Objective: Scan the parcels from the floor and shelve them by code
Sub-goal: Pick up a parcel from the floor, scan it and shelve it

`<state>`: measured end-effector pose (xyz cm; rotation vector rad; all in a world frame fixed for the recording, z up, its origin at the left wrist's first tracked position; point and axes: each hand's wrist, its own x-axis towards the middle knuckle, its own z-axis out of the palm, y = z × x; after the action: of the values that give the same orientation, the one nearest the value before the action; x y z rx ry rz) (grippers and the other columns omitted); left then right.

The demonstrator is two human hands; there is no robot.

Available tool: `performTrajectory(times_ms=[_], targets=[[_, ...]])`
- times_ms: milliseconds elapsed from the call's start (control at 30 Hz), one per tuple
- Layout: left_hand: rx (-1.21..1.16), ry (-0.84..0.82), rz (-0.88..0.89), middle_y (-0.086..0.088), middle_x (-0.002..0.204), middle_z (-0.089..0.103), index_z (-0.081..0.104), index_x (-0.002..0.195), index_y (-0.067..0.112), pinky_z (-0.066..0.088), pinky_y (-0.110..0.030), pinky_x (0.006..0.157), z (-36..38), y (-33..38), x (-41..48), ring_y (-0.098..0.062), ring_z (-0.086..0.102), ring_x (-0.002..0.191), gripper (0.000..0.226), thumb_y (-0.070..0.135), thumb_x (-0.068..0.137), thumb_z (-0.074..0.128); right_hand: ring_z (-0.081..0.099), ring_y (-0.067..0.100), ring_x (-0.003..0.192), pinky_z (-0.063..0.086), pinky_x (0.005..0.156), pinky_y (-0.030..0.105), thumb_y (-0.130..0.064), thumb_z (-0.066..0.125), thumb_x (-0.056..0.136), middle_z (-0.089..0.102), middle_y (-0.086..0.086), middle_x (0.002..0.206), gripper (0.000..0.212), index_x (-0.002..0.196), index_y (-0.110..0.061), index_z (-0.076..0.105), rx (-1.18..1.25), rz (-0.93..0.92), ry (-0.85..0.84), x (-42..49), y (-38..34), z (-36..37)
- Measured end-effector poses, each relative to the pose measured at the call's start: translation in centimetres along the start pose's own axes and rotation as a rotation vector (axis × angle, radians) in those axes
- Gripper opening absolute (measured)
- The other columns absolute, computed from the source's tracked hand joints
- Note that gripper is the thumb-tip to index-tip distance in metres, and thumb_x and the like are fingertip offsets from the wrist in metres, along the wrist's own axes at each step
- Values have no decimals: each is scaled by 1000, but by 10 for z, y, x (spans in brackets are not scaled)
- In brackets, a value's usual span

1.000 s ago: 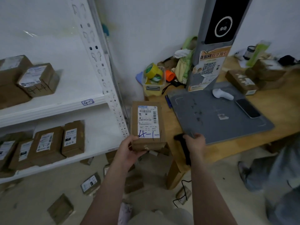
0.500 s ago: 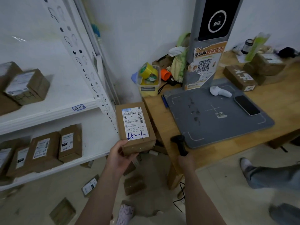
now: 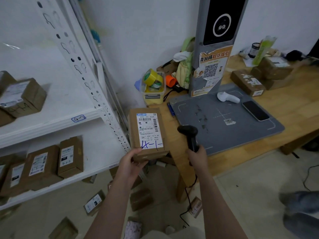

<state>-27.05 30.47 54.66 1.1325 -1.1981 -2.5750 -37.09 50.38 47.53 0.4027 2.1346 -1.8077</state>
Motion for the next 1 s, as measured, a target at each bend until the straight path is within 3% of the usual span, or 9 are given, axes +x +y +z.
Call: performTrajectory(times_ms=[100,200,400,533,600,767,1000], targets=[[-2,11,55,-16,119,69,60,122,2,51,-45,101,0,-1,7,-31,62,118,39,4,84,66,55,20,70,45,60,33,-8,64,87,55,7,82,29,114,-15,56,66,-59,-68,-3,-21,1],[-24,29,133,-20,128,64,46,138,-1,55,-41,95,-1,-1,9,-30,65,114,60,-8,82,65,56,17,63,49,60,31,-12,67,88,58,5,83,36,120,-21,54,71,-122,-145,-13,-34,7],[-19,89,203,-16,132,54,33,137,18,54,-40,94,-4,-1,7,-33,59,118,70,-17,83,60,54,17,57,47,61,36,-7,66,89,58,1,65,22,110,-11,63,77,-216,-372,-36,-47,29],[2,138,220,-17,134,51,24,143,18,55,-34,81,-11,-3,7,-33,57,118,77,-18,84,58,52,17,51,46,58,34,-3,64,89,57,2,60,9,93,-9,59,61,-253,-468,-52,-53,43],[-1,142,231,-16,133,50,21,144,17,54,-32,76,-13,-3,6,-30,58,114,79,-21,83,54,50,17,49,45,55,31,-1,63,90,55,3,59,10,96,-5,57,74,-263,-500,-59,-56,49],[-21,139,234,-16,132,49,22,141,17,54,-35,80,-21,-5,8,-30,56,116,79,-24,80,51,50,13,51,43,52,30,-1,65,90,56,1,63,22,110,-3,57,85,-347,-535,-70,-65,60],[-19,129,235,-19,131,52,22,142,17,54,-46,96,-25,-11,10,-35,57,117,81,-23,80,55,51,5,49,41,50,22,-7,66,93,58,-12,57,9,96,-11,59,27,-433,-580,-71,-63,69]])
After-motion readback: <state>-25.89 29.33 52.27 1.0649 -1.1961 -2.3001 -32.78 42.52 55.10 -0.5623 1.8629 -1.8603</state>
